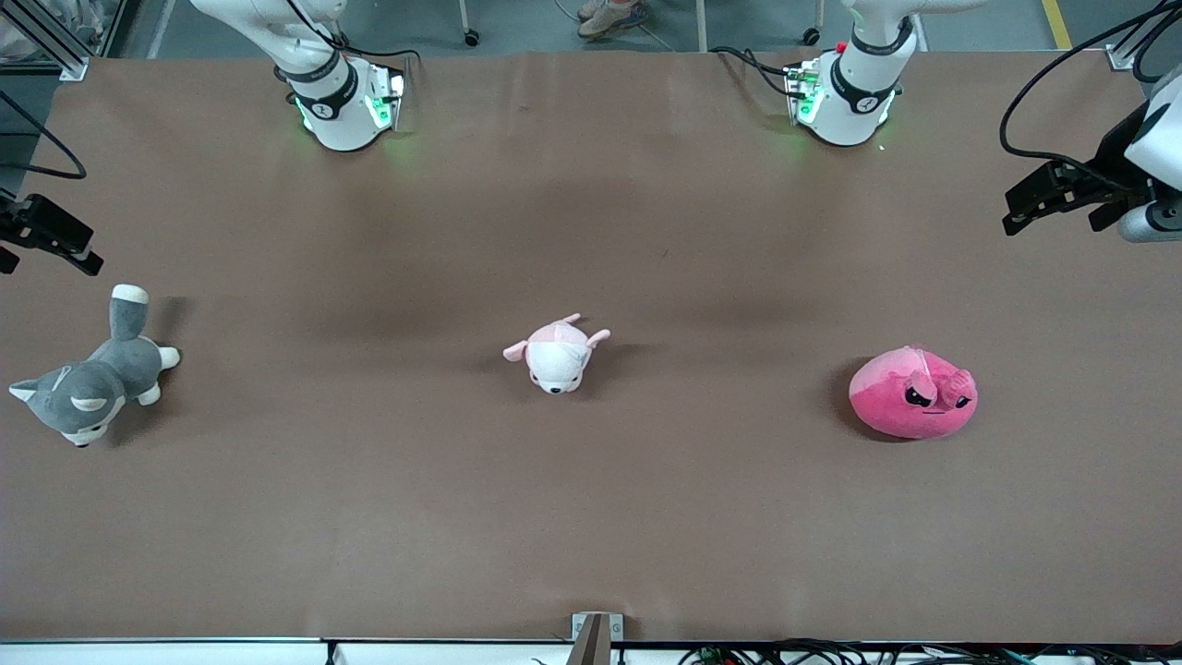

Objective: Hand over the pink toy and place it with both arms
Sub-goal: 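Reach the left gripper down over the large pink plush toy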

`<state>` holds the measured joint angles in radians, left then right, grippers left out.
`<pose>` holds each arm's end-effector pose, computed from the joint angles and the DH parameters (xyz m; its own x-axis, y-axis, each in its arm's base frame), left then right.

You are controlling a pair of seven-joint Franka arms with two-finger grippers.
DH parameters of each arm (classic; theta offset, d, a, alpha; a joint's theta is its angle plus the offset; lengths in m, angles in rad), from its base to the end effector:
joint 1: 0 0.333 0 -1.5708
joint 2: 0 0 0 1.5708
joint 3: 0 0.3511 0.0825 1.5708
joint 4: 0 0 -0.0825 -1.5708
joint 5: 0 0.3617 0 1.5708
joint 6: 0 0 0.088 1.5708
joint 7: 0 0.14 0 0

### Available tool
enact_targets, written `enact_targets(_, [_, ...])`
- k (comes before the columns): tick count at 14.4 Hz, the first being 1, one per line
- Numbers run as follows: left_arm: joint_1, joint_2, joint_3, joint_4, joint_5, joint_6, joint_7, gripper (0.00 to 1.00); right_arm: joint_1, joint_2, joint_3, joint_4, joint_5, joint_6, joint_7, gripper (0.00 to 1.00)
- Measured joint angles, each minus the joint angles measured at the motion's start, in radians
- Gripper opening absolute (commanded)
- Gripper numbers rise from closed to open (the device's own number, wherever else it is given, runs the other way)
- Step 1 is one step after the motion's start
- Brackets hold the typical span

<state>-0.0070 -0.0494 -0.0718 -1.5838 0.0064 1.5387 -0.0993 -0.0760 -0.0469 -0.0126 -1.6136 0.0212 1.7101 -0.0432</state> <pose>0.5106 -0.0405 0.6437 0.9998 0.0208 0.0051 0.0208 -0.9997 -0.0095 0.5325 -0.0448 0.6456 0.9885 -0.0475 0.1437 -0.0457 -0.9988 -0.0156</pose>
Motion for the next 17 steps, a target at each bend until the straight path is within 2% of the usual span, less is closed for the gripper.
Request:
enact_targets(6, [-0.002,0.004,-0.001,0.014,0.0,0.0,0.0,1.0,0.0,0.0,0.0,0.0,0.0,0.0,0.004,1.0])
enact_targets(11, [0.001,0.108,0.001,0.066,0.02,0.01,0.0,1.0,0.0,0.001,0.0,-0.001,-0.001,0.0,0.005,1.0])
enact_targets(14, [0.024,0.193,0.007,0.06,0.023,0.082,-0.001,1.0,0.001,0.002,0.0,-0.004,-0.013,-0.001,0.01,1.0])
enact_targets(17, [0.065,0.255,0.009,0.014,0.023,0.205,-0.001,1.0,0.006,0.003,0.002,-0.008,-0.018,-0.002,0.017,1.0])
